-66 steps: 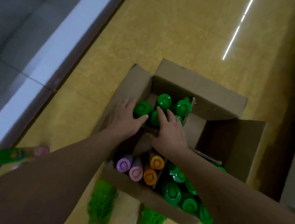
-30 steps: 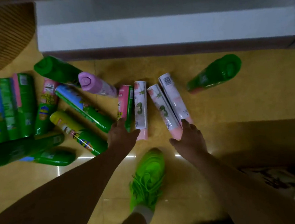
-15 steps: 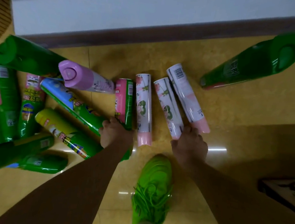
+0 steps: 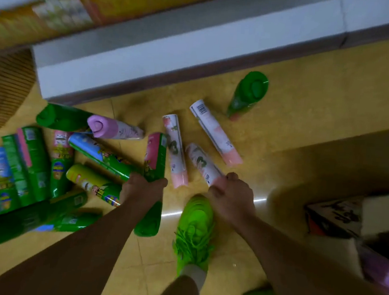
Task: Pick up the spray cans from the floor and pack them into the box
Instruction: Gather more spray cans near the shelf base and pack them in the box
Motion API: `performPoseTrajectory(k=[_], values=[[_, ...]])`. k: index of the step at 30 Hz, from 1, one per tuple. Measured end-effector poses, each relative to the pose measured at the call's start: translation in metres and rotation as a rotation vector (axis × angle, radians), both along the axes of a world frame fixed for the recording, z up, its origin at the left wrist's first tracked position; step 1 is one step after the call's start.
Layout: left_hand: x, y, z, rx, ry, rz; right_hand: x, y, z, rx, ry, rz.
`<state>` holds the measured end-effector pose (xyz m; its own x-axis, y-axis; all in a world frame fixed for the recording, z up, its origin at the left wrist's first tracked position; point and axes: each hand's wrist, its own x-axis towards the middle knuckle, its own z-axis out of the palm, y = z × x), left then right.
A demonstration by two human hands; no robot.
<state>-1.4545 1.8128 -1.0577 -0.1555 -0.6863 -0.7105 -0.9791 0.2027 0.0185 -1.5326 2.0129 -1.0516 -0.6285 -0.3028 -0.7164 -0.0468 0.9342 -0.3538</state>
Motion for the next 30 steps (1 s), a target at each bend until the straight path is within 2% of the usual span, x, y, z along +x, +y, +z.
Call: performPoseTrajectory(k=[5, 9, 12, 14, 17, 24, 30], values=[[-0.018, 0.031, 0.085, 0.154, 0.125, 0.014, -0.01, 0.047, 0.084, 0.017, -0.017, -0.101], [-0.042, 0.084, 0.149, 0.319, 0.103, -0.049, -0.007, 0.105, 0.143, 0.029, -0.026, -0.249], [-0.057, 0.129, 0.183, 0.39, 0.121, -0.144, -0.002, 0.153, 0.187, -0.005, -0.032, -0.461], [-0.069, 0.164, 0.205, 0.441, 0.122, -0.194, 0.0, 0.187, 0.218, 0.027, 0.039, -0.506], [-0.088, 0.223, 0.24, 0.5, 0.142, -0.285, 0.009, 0.239, 0.253, 0.059, 0.126, -0.729], [-0.118, 0.351, 0.301, 0.608, 0.136, -0.467, 0.038, 0.351, 0.311, 0.05, 0.19, -1.117], [-0.111, 0.445, 0.349, 0.674, 0.089, -0.529, 0.075, 0.42, 0.344, 0.077, 0.187, -1.236]])
